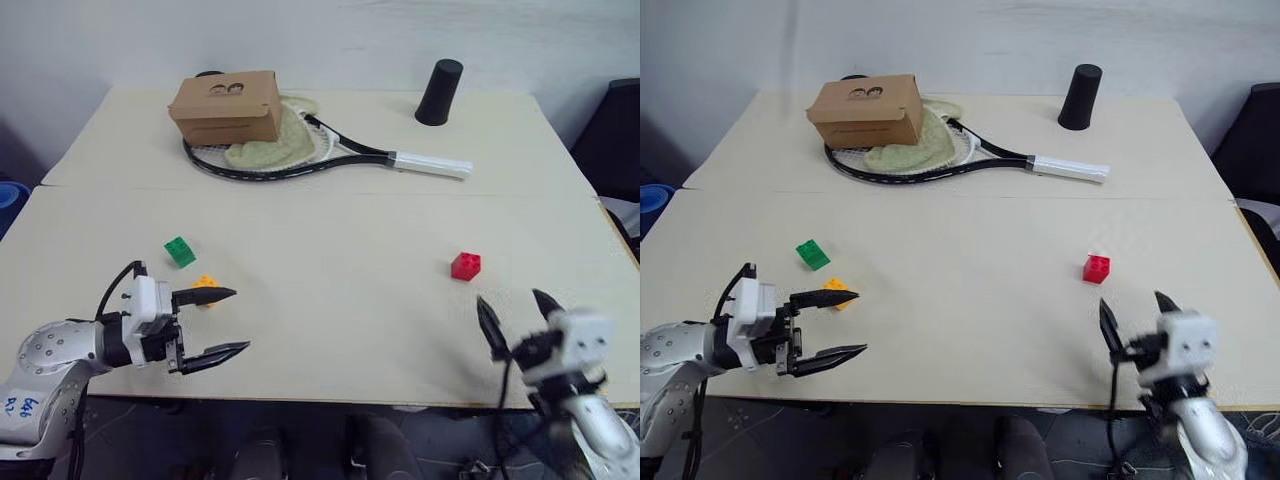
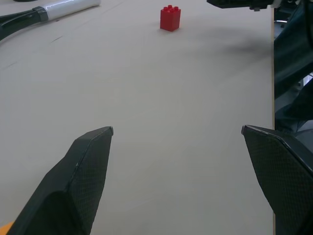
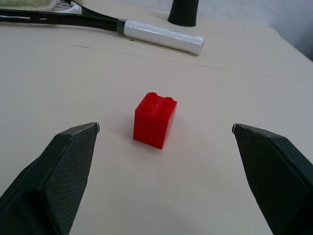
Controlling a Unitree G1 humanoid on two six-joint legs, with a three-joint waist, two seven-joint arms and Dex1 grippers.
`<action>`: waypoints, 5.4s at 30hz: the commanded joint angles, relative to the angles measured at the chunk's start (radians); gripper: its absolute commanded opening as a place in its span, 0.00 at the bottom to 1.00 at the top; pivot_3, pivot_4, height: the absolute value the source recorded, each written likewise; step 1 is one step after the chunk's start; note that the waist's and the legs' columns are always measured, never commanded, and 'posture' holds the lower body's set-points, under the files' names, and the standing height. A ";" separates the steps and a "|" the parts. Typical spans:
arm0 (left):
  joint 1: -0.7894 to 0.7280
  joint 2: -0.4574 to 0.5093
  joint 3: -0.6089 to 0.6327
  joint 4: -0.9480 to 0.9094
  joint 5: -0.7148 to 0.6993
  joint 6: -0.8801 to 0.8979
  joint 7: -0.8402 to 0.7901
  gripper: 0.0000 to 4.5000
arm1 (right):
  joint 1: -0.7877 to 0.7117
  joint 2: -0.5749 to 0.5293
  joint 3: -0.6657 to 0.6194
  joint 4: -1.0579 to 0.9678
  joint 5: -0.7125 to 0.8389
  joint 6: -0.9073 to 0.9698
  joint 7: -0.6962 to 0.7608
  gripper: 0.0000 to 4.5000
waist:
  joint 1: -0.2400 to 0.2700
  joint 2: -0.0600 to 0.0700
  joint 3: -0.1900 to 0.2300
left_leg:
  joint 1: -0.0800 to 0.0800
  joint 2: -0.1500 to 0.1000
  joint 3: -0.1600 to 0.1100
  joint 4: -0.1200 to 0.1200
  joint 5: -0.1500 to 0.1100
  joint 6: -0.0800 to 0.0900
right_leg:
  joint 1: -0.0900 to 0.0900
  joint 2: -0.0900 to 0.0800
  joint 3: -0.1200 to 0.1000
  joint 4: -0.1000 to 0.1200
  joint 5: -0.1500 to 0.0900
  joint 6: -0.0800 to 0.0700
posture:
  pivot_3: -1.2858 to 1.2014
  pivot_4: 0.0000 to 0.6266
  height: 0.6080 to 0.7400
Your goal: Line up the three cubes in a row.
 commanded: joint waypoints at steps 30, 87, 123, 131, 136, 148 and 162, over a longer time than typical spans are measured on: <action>-0.026 -0.014 0.005 -0.009 0.020 -0.020 0.021 1.00 | -0.431 -0.450 0.192 0.318 0.163 -0.091 0.981 0.33 | -0.002 -0.001 0.001 | 0.000 0.000 -0.001 0.001 -0.003 0.007 | 0.004 0.004 -0.002 -0.004 0.000 0.003 | 0.52 0.24 1.00; 0.025 -0.012 0.430 0.510 0.045 -0.096 0.132 1.00 | -0.319 -0.293 -0.007 0.405 0.390 -0.347 1.118 0.99 | 0.024 -0.006 0.001 | 0.001 0.009 0.000 0.005 -0.005 0.000 | 0.002 0.007 -0.001 -0.001 0.003 -0.005 | 0.52 0.24 1.00; -0.913 0.010 -0.051 1.417 0.384 -0.435 -0.176 0.33 | -0.184 -0.330 -0.079 0.304 0.373 -0.375 1.069 1.00 | 0.023 -0.007 0.001 | 0.000 0.010 0.016 0.013 -0.002 -0.003 | -0.004 0.014 -0.003 0.007 0.003 -0.003 | 0.52 0.24 1.00; -0.844 0.009 -0.246 0.685 0.230 0.093 -0.471 0.33 | -0.073 -0.428 -0.124 0.265 0.382 -0.385 1.190 1.00 | 0.029 -0.009 0.002 | -0.001 0.008 0.021 0.016 -0.004 -0.001 | -0.002 0.017 -0.001 0.008 0.002 0.000 | 0.52 0.24 1.00; -0.809 -0.104 -0.400 0.338 0.220 0.308 -0.340 0.33 | -0.046 -0.432 -0.137 0.273 0.365 -0.395 1.178 1.00 | 0.023 -0.009 0.002 | 0.002 0.008 0.016 0.018 -0.004 0.000 | -0.001 0.017 0.012 0.008 0.002 0.003 | 0.52 0.24 1.00; -0.767 -0.376 -0.653 0.373 0.469 0.219 -0.021 0.33 | 0.008 -0.422 -0.150 0.240 0.349 -0.416 1.155 1.00 | 0.025 -0.009 0.002 | 0.004 0.008 0.016 0.019 -0.004 -0.001 | -0.001 0.023 0.021 0.008 0.002 0.003 | 0.52 0.24 1.00; -0.755 -0.448 -0.706 0.463 0.540 0.120 -0.002 0.33 | 0.028 -0.410 -0.130 0.215 0.345 -0.426 1.104 1.00 | 0.039 -0.009 0.002 | 0.004 0.008 0.015 0.019 -0.005 0.001 | 0.001 0.020 0.020 0.008 0.002 0.003 | 0.52 0.24 1.00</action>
